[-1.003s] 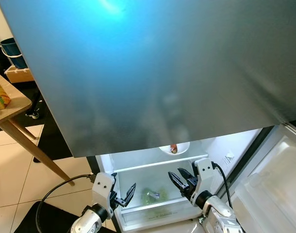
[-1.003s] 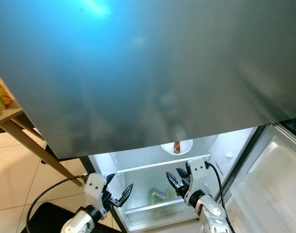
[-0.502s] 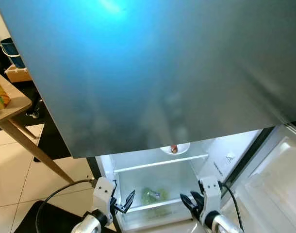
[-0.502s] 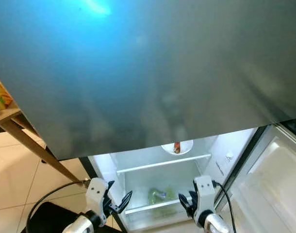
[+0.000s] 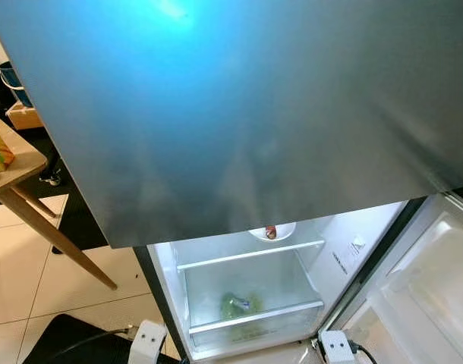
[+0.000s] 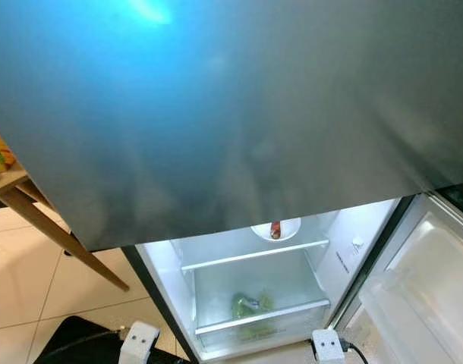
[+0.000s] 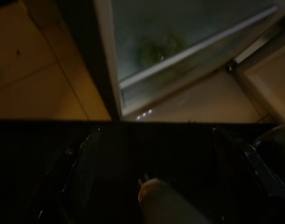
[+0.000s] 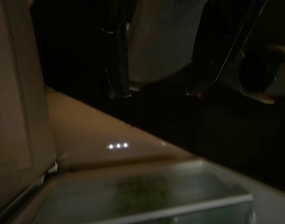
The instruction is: Restocking fridge
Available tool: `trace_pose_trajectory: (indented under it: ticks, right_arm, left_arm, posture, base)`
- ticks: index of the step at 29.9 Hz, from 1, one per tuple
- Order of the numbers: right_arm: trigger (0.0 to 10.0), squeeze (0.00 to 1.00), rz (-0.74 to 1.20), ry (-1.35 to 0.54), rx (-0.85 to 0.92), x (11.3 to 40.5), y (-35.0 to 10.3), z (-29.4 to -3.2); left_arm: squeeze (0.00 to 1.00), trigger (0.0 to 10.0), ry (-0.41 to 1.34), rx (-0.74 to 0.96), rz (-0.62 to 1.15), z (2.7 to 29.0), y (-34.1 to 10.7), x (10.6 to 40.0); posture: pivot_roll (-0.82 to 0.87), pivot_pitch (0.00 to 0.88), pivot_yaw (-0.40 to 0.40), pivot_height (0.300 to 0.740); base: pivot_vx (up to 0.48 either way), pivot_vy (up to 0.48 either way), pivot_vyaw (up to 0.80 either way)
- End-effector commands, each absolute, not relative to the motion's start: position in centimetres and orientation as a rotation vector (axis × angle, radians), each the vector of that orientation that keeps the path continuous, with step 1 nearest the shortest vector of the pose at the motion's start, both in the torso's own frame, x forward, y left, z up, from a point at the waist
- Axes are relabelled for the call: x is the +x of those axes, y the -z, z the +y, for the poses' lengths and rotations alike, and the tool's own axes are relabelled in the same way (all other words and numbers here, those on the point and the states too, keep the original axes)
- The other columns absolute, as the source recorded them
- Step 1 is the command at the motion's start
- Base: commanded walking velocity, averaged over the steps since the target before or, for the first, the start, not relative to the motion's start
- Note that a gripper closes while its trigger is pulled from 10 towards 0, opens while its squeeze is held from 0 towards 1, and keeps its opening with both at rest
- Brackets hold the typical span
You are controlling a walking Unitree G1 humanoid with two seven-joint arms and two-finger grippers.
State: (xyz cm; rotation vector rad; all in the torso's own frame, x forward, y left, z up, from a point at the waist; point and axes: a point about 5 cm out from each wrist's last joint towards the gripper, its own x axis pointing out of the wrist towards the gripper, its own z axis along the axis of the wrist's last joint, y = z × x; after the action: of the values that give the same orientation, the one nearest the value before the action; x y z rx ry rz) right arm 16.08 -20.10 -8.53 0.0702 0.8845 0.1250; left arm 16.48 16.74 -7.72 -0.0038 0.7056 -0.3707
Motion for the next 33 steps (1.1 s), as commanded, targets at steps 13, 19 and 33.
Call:
trace_pose_trajectory:
  ticks: [13, 19, 33]
  right_arm:
    - [10.0, 0.00, 1.021, -0.098, 0.034, 14.2, 9.6, -20.3]
    - [10.0, 0.00, 1.049, -0.113, -0.009, 14.1, 9.7, -20.3]
    - [10.0, 0.00, 1.066, -0.190, -0.139, 15.1, 9.7, -18.9]
  left_arm:
    - [0.00, 10.0, 0.011, -0.100, 1.059, 21.2, 10.5, 10.7]
    - [0.00, 10.0, 0.029, -0.070, 1.052, 20.9, 10.3, 11.7]
    - [0.00, 10.0, 0.069, -0.006, 1.055, 19.2, 10.0, 13.9]
  posture:
    - [-0.05, 0.012, 0.014, 0.740]
    - [-0.04, 0.005, 0.010, 0.740]
    - [-0.03, 0.004, -0.016, 0.740]
  base:
    - [0.000, 0.000, 0.00]
    - [0.000, 0.000, 0.00]
    - [0.000, 0.000, 0.00]
